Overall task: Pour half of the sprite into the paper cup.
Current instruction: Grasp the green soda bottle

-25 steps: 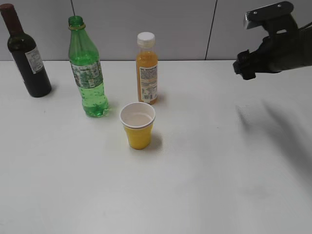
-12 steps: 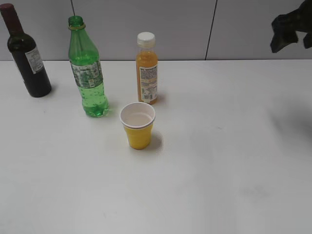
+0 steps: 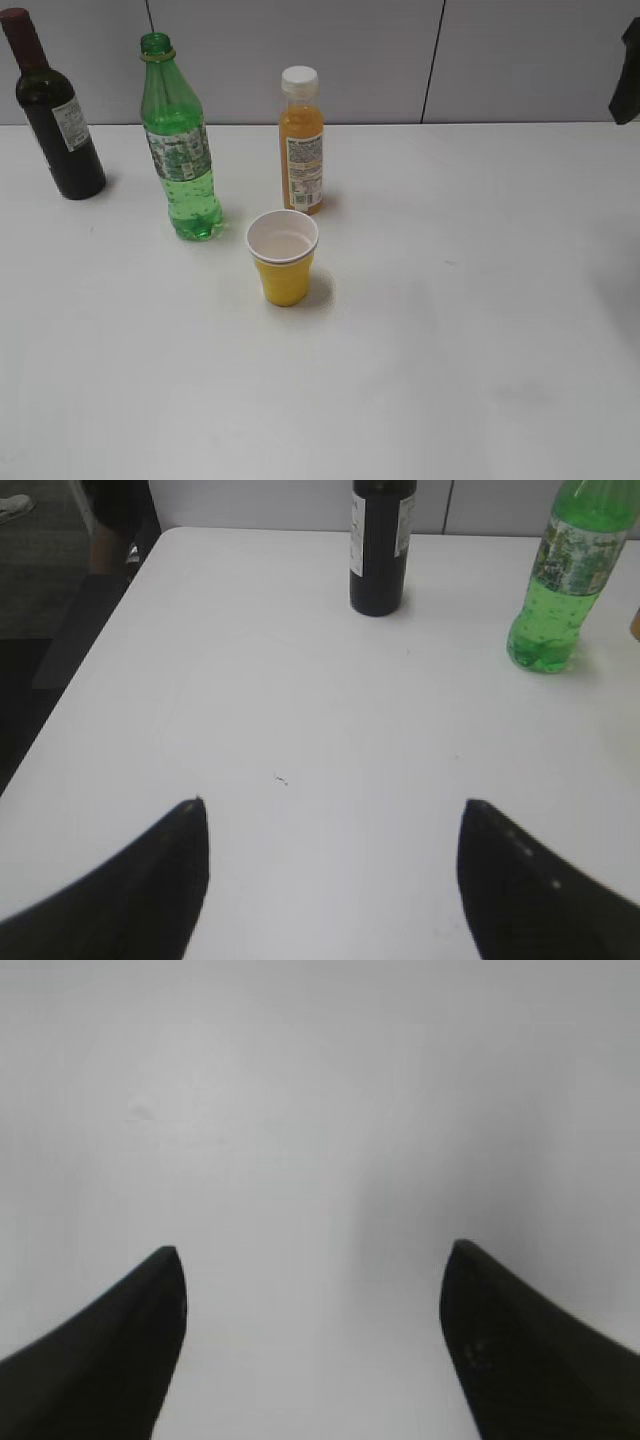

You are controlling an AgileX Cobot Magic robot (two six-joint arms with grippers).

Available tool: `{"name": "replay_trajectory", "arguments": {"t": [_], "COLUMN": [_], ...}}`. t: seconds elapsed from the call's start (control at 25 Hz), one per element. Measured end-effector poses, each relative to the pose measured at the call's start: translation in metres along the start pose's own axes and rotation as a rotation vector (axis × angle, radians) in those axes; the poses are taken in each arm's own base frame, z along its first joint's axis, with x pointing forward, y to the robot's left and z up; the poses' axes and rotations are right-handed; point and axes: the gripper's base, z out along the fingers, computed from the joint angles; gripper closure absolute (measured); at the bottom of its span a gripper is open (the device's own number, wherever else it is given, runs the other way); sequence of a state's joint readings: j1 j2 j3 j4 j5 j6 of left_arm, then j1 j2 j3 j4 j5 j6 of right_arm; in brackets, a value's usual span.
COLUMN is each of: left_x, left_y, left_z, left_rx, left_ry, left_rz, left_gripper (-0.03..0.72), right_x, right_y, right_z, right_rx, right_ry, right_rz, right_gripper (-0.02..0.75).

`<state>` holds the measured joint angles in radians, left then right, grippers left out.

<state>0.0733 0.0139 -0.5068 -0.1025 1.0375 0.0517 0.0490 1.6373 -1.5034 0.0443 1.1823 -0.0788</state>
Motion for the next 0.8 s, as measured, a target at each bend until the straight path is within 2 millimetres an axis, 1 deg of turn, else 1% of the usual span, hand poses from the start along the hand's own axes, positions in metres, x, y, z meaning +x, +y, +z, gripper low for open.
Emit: {"name": "replay_trajectory", "arguments": {"t": [0.08,0.2,0.32,0.48,0.6,0.76,0.8], "left_x": [0.000,0.000,0.000,0.000,0.000,0.000,0.000], "left_y": [0.000,0.000,0.000,0.000,0.000,0.000,0.000], "left_z": [0.000,0.000,0.000,0.000,0.000,0.000,0.000], "left_rx": [0.000,0.000,0.000,0.000,0.000,0.000,0.000], "left_ry": [0.000,0.000,0.000,0.000,0.000,0.000,0.000], "left_rz": [0.000,0.000,0.000,0.000,0.000,0.000,0.000], "left_gripper": [0.099,0.099,0.099,0.099,0.099,0.099,0.099], "right_x": [0.015,0.043,0.080,0.129,0.166,0.205,0.214], "right_y": [0.002,0.004,0.007,0.010,0.012,0.014,0.015], "right_z": [-0.017,-0.034,-0.040,-0.043,-0.039,-0.036,-0.033], "right_rx": [-0.002,-0.001,-0.001,0.002,0.005,0.009,0.010], "right_ry": [-0.025,-0.046,-0.057,-0.095,-0.120,-0.191,-0.196], "right_rz": [-0.001,-0.002,-0.002,-0.001,0.000,0.000,0.000], "right_gripper": [0.143,0.143,0.143,0.145,0.145,0.145,0.145]}}
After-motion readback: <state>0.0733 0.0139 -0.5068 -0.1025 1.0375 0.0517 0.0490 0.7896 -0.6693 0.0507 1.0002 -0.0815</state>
